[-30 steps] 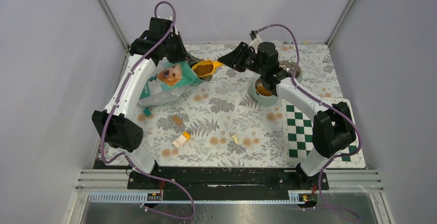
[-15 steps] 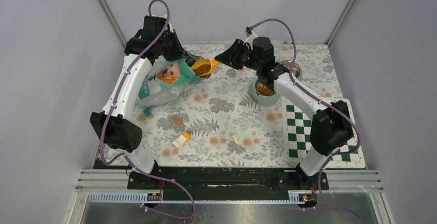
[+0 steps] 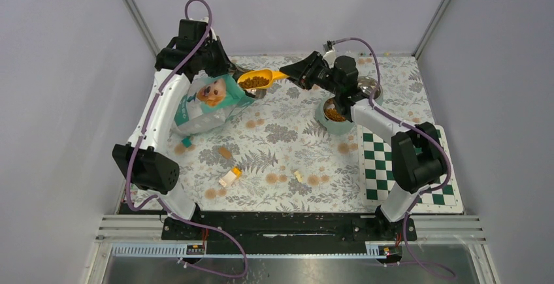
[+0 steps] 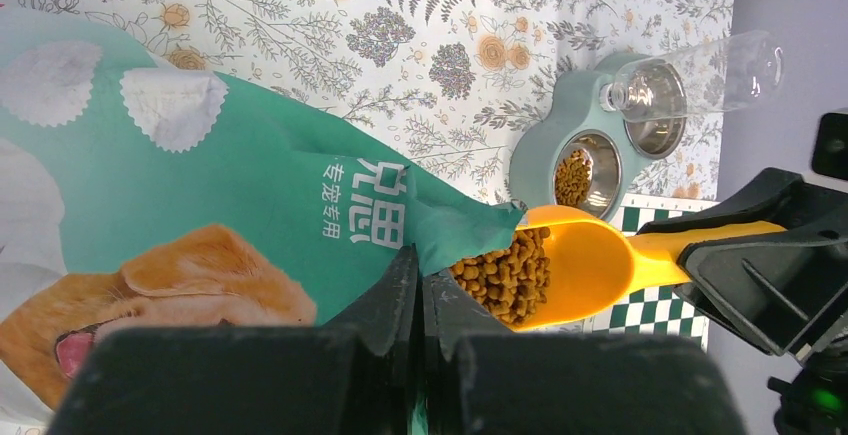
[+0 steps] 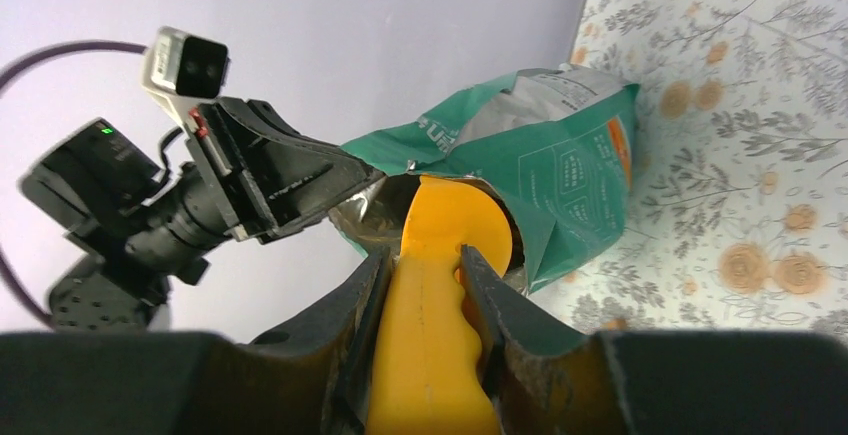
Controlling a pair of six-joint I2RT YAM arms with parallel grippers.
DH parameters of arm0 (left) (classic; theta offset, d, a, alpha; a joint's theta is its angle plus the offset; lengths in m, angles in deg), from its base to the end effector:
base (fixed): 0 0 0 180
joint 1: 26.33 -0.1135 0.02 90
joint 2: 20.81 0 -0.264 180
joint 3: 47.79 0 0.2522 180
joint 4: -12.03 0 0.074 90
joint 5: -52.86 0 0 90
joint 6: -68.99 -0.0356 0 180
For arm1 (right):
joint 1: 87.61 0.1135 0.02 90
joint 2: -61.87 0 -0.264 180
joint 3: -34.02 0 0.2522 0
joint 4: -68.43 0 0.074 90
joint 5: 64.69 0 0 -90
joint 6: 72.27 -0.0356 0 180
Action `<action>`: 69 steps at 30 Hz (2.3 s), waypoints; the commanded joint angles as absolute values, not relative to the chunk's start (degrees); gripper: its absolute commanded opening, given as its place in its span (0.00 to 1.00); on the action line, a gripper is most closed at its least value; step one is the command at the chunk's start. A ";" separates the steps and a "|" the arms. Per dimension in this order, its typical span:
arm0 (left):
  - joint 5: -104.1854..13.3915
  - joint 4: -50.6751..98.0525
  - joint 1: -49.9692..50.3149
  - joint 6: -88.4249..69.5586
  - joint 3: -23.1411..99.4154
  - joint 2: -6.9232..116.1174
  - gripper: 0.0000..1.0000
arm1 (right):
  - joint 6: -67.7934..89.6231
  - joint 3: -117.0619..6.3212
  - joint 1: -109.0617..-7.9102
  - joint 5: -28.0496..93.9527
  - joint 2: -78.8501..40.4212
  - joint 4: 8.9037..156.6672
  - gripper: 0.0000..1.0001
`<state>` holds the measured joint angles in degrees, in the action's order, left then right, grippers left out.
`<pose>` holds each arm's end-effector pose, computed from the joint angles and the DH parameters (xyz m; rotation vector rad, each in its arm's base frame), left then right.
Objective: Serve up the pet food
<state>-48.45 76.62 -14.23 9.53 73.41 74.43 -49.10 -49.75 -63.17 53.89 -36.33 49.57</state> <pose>0.3466 -0.0814 0.4188 -0.2606 2.2893 -0.6147 0.3633 0.1838 0.3201 0.1766 1.7365 1.5996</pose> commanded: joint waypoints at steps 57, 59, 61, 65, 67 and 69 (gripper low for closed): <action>-55.55 65.43 -20.00 14.61 73.98 66.35 0.00 | -63.07 -3.07 -108.50 48.27 -17.28 15.72 0.00; -55.35 65.50 -20.00 14.46 73.92 66.25 0.00 | -62.14 -3.14 -110.04 47.82 -17.76 15.80 0.00; -54.95 65.45 -20.04 14.41 73.80 66.13 0.00 | -61.26 -3.13 -111.18 46.64 -18.44 16.08 0.00; -54.96 65.46 -20.09 14.46 73.72 66.27 0.00 | -57.09 -3.83 -113.08 44.43 -20.30 17.48 0.00; -55.13 65.37 -20.09 14.59 73.70 66.32 0.00 | -54.26 -4.93 -113.71 43.99 -21.34 19.25 0.00; -55.10 65.27 -20.09 14.43 73.69 66.33 0.00 | -51.68 -5.83 -113.97 43.71 -21.95 20.50 0.00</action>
